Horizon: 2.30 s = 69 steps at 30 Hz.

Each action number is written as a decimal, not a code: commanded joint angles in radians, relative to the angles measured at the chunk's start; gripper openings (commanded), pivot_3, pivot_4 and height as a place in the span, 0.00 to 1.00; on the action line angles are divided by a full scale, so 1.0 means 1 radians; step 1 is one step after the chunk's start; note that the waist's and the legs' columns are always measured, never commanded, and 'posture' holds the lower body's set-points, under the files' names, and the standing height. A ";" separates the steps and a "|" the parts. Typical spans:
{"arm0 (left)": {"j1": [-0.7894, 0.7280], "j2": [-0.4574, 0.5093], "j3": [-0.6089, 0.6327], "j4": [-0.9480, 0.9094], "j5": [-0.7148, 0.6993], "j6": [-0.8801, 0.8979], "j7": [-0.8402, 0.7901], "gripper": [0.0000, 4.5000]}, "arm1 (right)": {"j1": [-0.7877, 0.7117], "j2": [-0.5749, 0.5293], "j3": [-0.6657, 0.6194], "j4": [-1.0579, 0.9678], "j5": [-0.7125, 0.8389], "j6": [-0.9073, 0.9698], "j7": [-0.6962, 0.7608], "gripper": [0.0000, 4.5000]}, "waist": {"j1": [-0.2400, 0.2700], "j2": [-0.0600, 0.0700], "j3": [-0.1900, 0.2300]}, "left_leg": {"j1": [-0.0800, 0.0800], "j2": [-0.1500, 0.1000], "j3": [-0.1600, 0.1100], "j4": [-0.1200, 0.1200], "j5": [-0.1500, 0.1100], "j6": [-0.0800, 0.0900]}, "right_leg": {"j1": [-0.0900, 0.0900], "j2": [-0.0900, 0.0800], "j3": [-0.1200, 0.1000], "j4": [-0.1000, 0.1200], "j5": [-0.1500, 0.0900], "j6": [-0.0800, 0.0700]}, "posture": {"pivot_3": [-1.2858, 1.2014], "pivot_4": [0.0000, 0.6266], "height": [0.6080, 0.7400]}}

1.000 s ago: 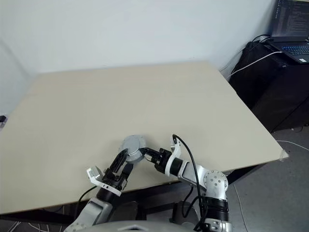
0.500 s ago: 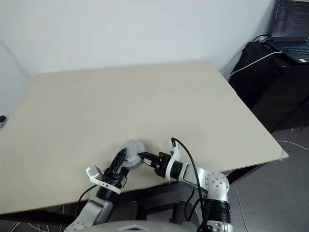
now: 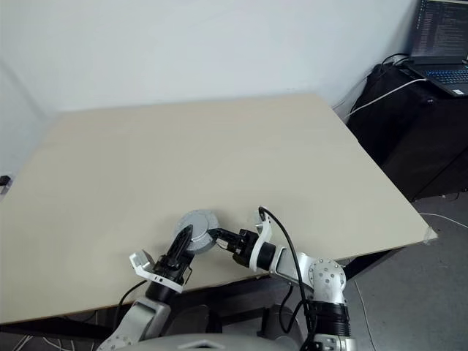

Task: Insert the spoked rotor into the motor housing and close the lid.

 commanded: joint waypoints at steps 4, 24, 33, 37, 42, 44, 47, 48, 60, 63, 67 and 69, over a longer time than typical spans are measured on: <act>-0.041 -0.070 -0.031 -0.061 0.013 -0.015 0.002 0.46 | -0.020 -0.009 0.001 -0.045 -0.038 -0.050 0.023 0.66 | 0.002 0.000 -0.001 | 0.000 0.000 0.000 0.001 0.000 0.000 | 0.000 0.000 0.000 0.000 0.000 0.000 | 0.52 0.00 1.00; -0.223 -0.062 0.186 0.011 0.122 -0.333 0.124 0.46 | 0.108 -0.353 0.401 -0.245 -0.876 -0.821 0.435 1.00 | 0.010 -0.004 -0.010 | 0.001 -0.001 0.002 0.003 0.000 0.001 | 0.002 0.000 0.002 0.001 0.000 0.001 | 0.52 0.00 1.00; -0.368 -0.036 0.280 0.173 0.156 -0.410 0.208 0.46 | 0.131 -0.325 0.434 -0.119 -1.072 -1.149 0.521 1.00 | 0.011 -0.014 -0.015 | 0.001 0.001 0.002 0.012 -0.001 0.002 | 0.004 0.002 0.003 0.003 0.002 0.002 | 0.52 0.00 1.00; -0.453 -0.012 0.328 0.259 0.182 -0.410 0.233 0.46 | 0.116 -0.328 0.432 -0.067 -1.117 -1.213 0.557 1.00 | 0.012 -0.015 -0.016 | 0.001 0.001 0.003 0.015 -0.002 0.004 | 0.005 0.001 0.003 0.003 0.003 0.003 | 0.52 0.00 1.00; -0.557 0.022 0.371 0.361 0.228 -0.394 0.238 0.46 | 0.109 -0.316 0.419 -0.012 -1.147 -1.251 0.561 1.00 | 0.013 -0.017 -0.016 | 0.000 0.000 0.003 0.016 -0.002 0.005 | 0.005 0.001 0.003 0.003 0.005 0.004 | 0.52 0.00 1.00; -0.600 0.035 0.385 0.404 0.256 -0.397 0.236 0.46 | 0.112 -0.313 0.419 -0.001 -1.156 -1.260 0.562 1.00 | 0.014 -0.017 -0.016 | 0.000 0.000 0.003 0.016 -0.002 0.005 | 0.005 0.001 0.003 0.003 0.005 0.004 | 0.52 0.00 1.00; -0.661 0.048 0.394 0.461 0.298 -0.394 0.207 0.46 | 0.121 -0.305 0.410 0.009 -1.156 -1.263 0.560 1.00 | 0.014 -0.017 -0.016 | 0.000 0.000 0.003 0.016 -0.002 0.005 | 0.005 0.001 0.003 0.003 0.005 0.004 | 0.52 0.00 1.00; -0.679 0.048 0.399 0.479 0.308 -0.393 0.203 0.46 | 0.124 -0.302 0.407 0.010 -1.156 -1.263 0.558 1.00 | 0.014 -0.018 -0.016 | 0.000 0.000 0.003 0.016 -0.002 0.005 | 0.005 0.001 0.003 0.003 0.006 0.004 | 0.52 0.00 1.00; -0.888 0.052 0.476 0.721 0.456 -0.435 0.245 0.46 | 0.162 -0.290 0.391 0.002 -1.174 -1.247 0.555 1.00 | 0.013 -0.018 -0.017 | 0.000 -0.001 0.004 0.017 -0.002 0.005 | 0.006 0.001 0.004 0.003 0.006 0.005 | 0.52 0.00 1.00; -0.919 0.060 0.488 0.767 0.497 -0.435 0.269 0.46 | 0.160 -0.295 0.385 -0.001 -1.177 -1.238 0.553 1.00 | 0.013 -0.018 -0.017 | 0.000 -0.001 0.004 0.017 -0.002 0.005 | 0.006 0.001 0.004 0.003 0.007 0.005 | 0.52 0.00 1.00; -0.940 0.072 0.504 0.814 0.556 -0.441 0.330 0.46 | 0.162 -0.300 0.381 -0.020 -1.178 -1.219 0.551 1.00 | 0.014 -0.018 -0.017 | 0.002 -0.001 0.003 0.017 -0.002 0.005 | 0.007 0.001 0.004 0.003 0.007 0.005 | 0.52 0.00 1.00; -0.936 0.074 0.509 0.820 0.578 -0.436 0.350 0.46 | 0.164 -0.301 0.381 -0.032 -1.178 -1.207 0.549 1.00 | 0.013 -0.018 -0.017 | 0.004 0.000 0.003 0.017 -0.002 0.005 | 0.010 0.001 0.004 0.003 0.007 0.005 | 0.52 0.00 1.00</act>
